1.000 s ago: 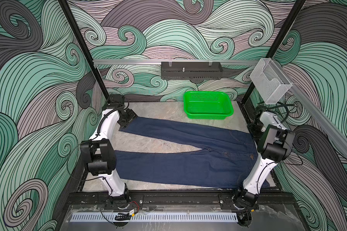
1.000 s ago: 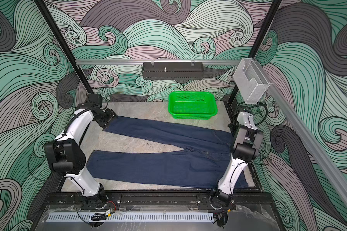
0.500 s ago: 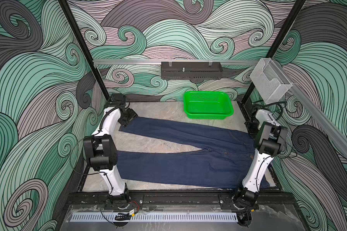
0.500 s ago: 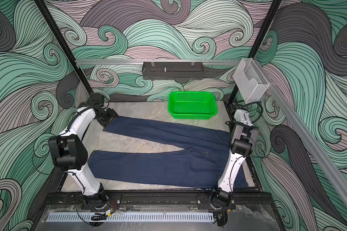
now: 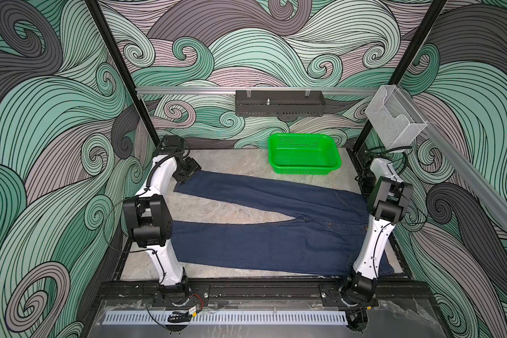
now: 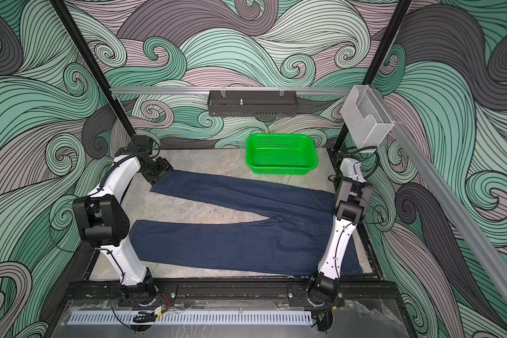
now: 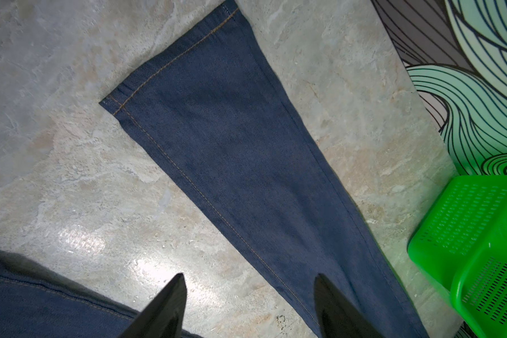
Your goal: Fold and stack the trousers
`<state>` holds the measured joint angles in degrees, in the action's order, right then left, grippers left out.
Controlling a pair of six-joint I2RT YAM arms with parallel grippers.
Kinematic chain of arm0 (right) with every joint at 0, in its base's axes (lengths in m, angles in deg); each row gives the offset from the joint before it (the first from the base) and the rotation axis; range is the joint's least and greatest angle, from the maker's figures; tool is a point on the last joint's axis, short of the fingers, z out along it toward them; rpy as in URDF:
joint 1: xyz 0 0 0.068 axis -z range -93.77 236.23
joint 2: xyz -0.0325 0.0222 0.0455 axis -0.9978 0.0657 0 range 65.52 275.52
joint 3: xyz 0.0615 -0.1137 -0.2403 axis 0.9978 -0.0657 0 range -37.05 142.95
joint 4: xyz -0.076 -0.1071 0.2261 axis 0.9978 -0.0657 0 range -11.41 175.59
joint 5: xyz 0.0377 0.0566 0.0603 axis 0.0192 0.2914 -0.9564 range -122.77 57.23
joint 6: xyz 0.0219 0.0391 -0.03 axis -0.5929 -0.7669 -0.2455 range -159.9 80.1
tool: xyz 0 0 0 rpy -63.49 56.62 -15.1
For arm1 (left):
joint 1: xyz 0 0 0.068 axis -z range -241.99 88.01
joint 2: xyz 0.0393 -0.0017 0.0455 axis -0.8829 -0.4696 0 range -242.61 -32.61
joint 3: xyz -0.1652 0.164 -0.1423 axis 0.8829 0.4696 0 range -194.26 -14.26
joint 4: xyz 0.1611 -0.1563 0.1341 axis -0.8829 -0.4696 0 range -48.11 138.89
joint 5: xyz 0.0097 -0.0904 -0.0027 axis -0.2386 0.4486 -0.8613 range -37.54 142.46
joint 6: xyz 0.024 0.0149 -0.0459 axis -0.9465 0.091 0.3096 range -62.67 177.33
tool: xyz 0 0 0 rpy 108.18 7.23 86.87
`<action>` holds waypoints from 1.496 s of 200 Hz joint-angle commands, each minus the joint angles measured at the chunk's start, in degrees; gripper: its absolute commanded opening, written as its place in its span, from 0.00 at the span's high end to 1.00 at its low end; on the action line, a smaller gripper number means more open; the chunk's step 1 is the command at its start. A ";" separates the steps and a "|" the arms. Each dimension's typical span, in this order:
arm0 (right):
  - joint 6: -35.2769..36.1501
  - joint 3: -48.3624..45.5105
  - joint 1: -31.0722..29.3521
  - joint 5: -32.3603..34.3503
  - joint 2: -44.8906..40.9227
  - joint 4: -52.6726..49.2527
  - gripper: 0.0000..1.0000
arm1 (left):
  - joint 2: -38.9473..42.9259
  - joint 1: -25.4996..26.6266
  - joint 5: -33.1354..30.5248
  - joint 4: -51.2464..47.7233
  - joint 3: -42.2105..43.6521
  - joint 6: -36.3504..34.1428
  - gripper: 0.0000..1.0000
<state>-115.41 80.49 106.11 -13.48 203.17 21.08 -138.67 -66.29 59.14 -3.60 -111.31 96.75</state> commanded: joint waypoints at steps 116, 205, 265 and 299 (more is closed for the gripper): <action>0.57 -1.05 -0.96 -0.66 -2.78 -2.80 0.84 | 1.38 -1.24 -2.09 -2.76 -2.55 -1.96 0.28; 6.71 -14.79 -1.61 -3.81 -17.84 2.60 0.87 | -12.09 -2.93 6.60 -1.68 -13.18 -2.07 0.29; 9.96 -23.47 -2.30 -6.53 -23.39 6.65 0.87 | -25.20 -2.90 12.38 -1.62 -22.15 0.11 0.36; 12.04 -26.13 -2.78 -7.43 -25.32 7.27 0.87 | -30.71 -3.33 11.37 -2.48 -24.28 0.94 0.33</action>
<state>-105.51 55.72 103.86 -19.84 181.09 28.14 -166.47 -69.09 69.85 -4.23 -132.71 96.27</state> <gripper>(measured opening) 0.133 0.654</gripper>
